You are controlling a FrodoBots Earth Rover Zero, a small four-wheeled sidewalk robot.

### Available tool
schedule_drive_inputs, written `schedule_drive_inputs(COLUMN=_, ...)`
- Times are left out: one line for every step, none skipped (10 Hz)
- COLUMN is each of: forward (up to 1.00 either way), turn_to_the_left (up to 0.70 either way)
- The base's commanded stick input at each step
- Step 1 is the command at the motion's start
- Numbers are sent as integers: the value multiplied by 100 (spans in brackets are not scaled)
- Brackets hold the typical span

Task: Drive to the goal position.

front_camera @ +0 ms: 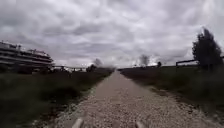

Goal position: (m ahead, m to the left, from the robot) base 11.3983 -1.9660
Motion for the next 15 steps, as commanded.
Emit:
schedule_drive_inputs(forward=70, turn_to_the_left=0)
schedule_drive_inputs(forward=70, turn_to_the_left=0)
schedule_drive_inputs(forward=70, turn_to_the_left=0)
schedule_drive_inputs(forward=70, turn_to_the_left=0)
schedule_drive_inputs(forward=70, turn_to_the_left=0)
schedule_drive_inputs(forward=70, turn_to_the_left=0)
schedule_drive_inputs(forward=70, turn_to_the_left=0)
schedule_drive_inputs(forward=70, turn_to_the_left=0)
schedule_drive_inputs(forward=70, turn_to_the_left=0)
schedule_drive_inputs(forward=70, turn_to_the_left=0)
schedule_drive_inputs(forward=70, turn_to_the_left=0)
schedule_drive_inputs(forward=70, turn_to_the_left=0)
schedule_drive_inputs(forward=70, turn_to_the_left=0)
schedule_drive_inputs(forward=70, turn_to_the_left=0)
schedule_drive_inputs(forward=70, turn_to_the_left=0)
